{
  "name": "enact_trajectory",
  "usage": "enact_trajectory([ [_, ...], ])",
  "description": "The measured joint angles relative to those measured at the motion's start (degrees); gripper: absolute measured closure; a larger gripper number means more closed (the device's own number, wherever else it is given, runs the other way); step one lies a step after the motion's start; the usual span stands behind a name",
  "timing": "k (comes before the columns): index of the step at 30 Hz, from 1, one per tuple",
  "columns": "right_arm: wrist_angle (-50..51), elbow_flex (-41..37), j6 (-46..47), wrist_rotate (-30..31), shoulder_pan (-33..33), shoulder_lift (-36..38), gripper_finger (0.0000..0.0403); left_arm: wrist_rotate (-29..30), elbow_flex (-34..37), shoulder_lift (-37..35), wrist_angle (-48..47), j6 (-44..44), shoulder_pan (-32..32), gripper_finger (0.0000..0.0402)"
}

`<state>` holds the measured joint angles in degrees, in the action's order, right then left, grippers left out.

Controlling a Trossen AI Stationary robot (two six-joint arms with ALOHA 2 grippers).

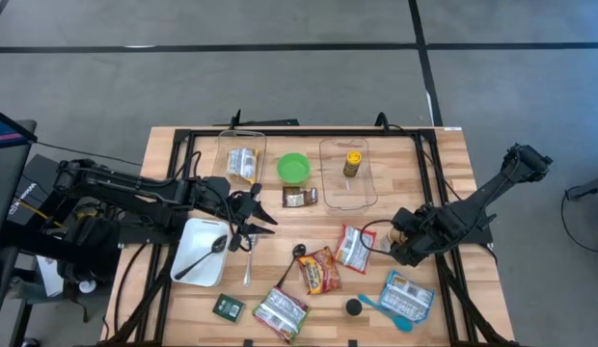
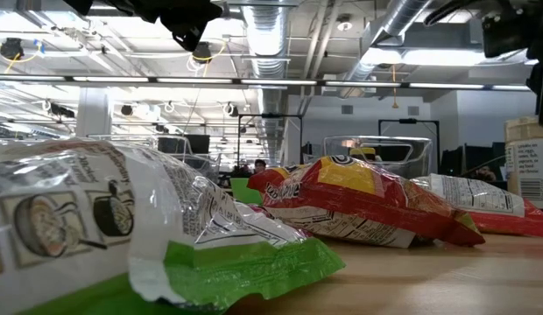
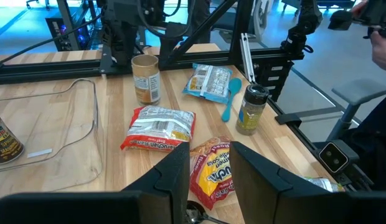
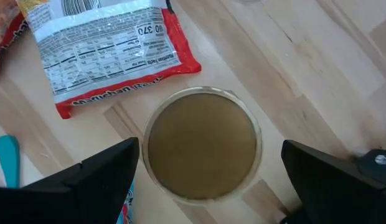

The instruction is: Pick & Place Food Item

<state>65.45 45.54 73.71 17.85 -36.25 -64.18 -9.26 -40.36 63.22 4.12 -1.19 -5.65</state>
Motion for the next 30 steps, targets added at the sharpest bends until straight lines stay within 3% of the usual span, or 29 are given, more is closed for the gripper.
enact_trajectory([
  [16, -12.39, -8.94, 0.35, -0.03, 0.0, 0.0, 0.0016, 0.0, 0.0, 0.0, 0.0, 0.0, 0.0, 0.0294],
  [30, -12.37, -9.4, 1.75, 0.21, 0.04, 0.0, 0.0017, 0.0, 0.01, 0.0, 0.0, 0.0, -0.01, 0.0294],
])
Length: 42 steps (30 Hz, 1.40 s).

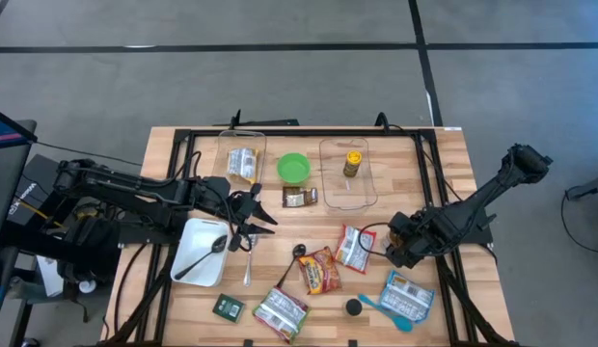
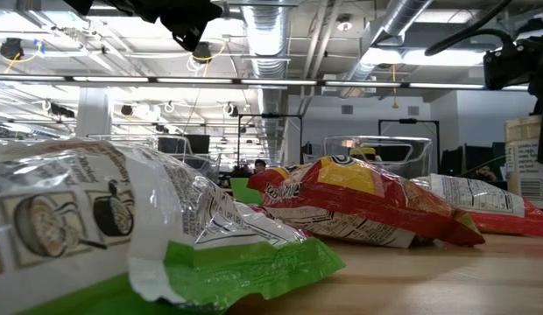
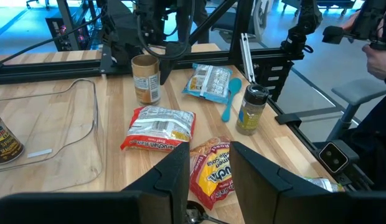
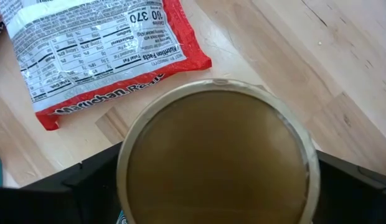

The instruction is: Pick & Place Food Item

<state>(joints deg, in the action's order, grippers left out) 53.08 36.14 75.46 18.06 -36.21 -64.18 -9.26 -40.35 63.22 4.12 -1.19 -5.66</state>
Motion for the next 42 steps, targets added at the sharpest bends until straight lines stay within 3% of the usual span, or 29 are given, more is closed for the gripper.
enact_trajectory([
  [23, 0.94, 0.0, -0.46, 1.46, 1.79, 0.0, 0.002, 0.0, 0.01, 0.0, 0.0, 0.0, 0.01, 0.0294],
  [36, -0.67, 0.0, -0.46, 1.29, 1.79, 0.0, 0.0102, 0.0, -0.01, 0.0, 0.02, 0.0, -0.01, 0.0294],
  [42, -0.85, 0.0, -0.46, 1.31, 1.79, 0.04, 0.0118, 0.0, 0.01, 0.0, 0.0, 0.01, 0.0, 0.0294],
])
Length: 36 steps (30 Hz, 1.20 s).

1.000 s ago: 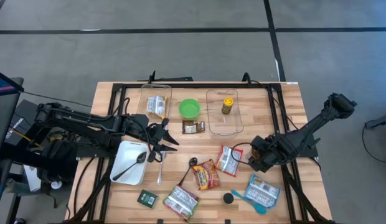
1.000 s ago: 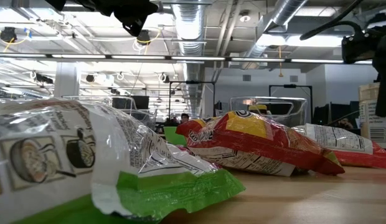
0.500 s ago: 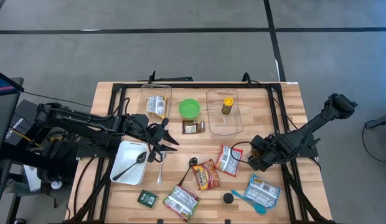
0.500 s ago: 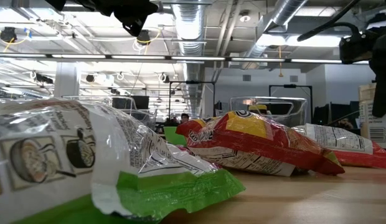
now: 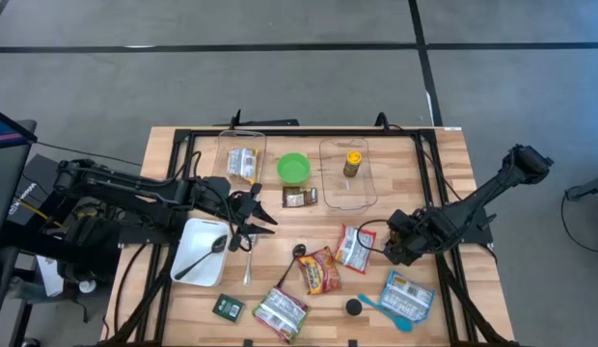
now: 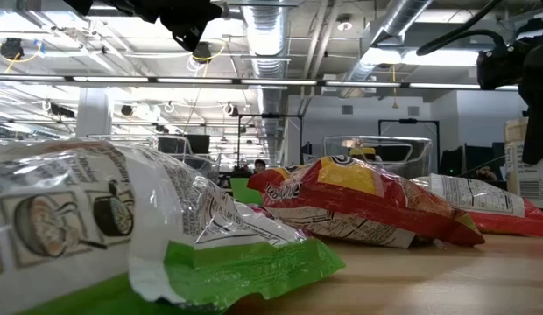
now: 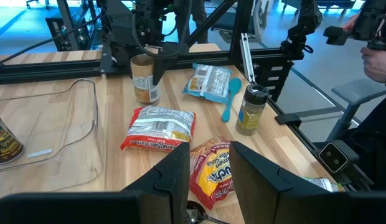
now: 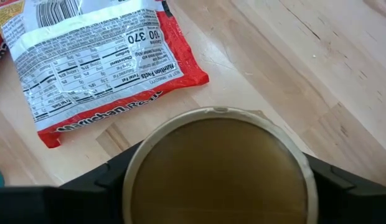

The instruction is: Pick & Place Food Item

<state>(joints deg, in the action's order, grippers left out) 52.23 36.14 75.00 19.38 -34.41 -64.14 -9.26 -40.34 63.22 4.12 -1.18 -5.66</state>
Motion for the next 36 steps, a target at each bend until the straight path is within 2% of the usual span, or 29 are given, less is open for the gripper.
enact_trajectory([
  [13, -0.13, 0.15, 0.0, -0.13, 0.02, 0.0, 0.012, 0.0, 0.0, 0.0, 0.02, -0.01, 0.01, 0.0294],
  [18, 0.28, 2.66, -0.36, -1.3, 0.02, -0.09, 0.012, 0.0, 0.0, 0.0, 0.0, -0.01, 0.01, 0.0294],
  [24, 5.54, 8.23, -0.65, -1.6, 0.02, -0.07, 0.0121, 0.0, -0.02, 0.0, 0.02, 0.0, 0.0, 0.0294],
  [31, 9.48, 17.24, -6.69, -1.24, 0.27, -0.07, 0.0121, 0.0, 0.0, 0.0, 0.02, 0.01, 0.01, 0.0294],
  [36, 9.87, 24.63, -14.52, 3.23, 1.49, -0.07, 0.0121, 0.0, -0.02, 0.0, 0.02, 0.01, 0.01, 0.0294],
])
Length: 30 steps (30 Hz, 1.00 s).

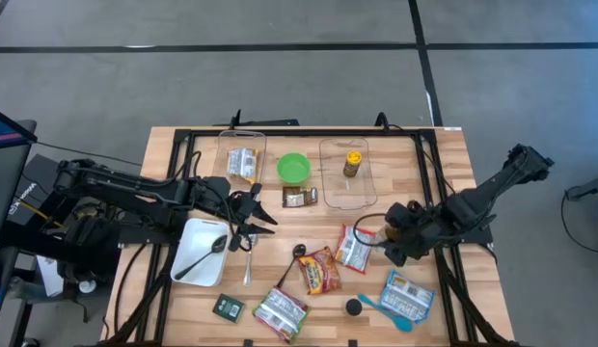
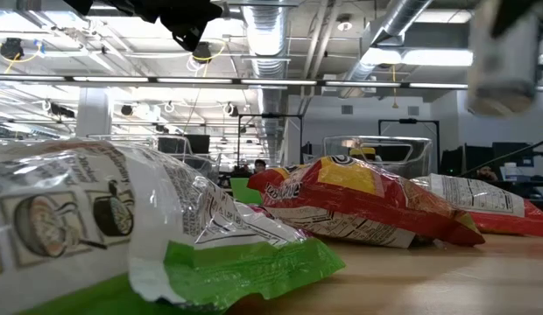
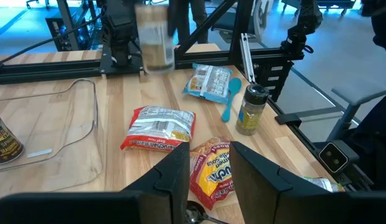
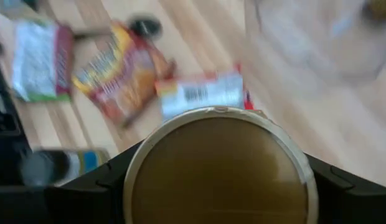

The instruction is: Pick & Place Food Item

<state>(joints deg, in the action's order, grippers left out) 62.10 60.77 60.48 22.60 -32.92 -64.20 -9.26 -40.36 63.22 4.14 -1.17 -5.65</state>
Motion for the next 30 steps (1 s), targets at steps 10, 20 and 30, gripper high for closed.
enact_trajectory([
  [10, -1.43, 13.07, -21.69, 10.15, 9.59, 0.07, 0.0121, 0.0, 0.02, 0.0, 0.0, -0.02, -0.02, 0.0294],
  [20, -1.11, 16.12, -30.83, 7.54, 26.26, 0.07, 0.0121, 0.0, 0.02, 0.0, 0.0, -0.02, 0.0, 0.0294],
  [30, -1.71, 10.71, -34.0, 1.25, 38.61, 0.02, 0.0121, 0.0, 0.01, 0.0, 0.0, -0.02, -0.01, 0.0294],
])
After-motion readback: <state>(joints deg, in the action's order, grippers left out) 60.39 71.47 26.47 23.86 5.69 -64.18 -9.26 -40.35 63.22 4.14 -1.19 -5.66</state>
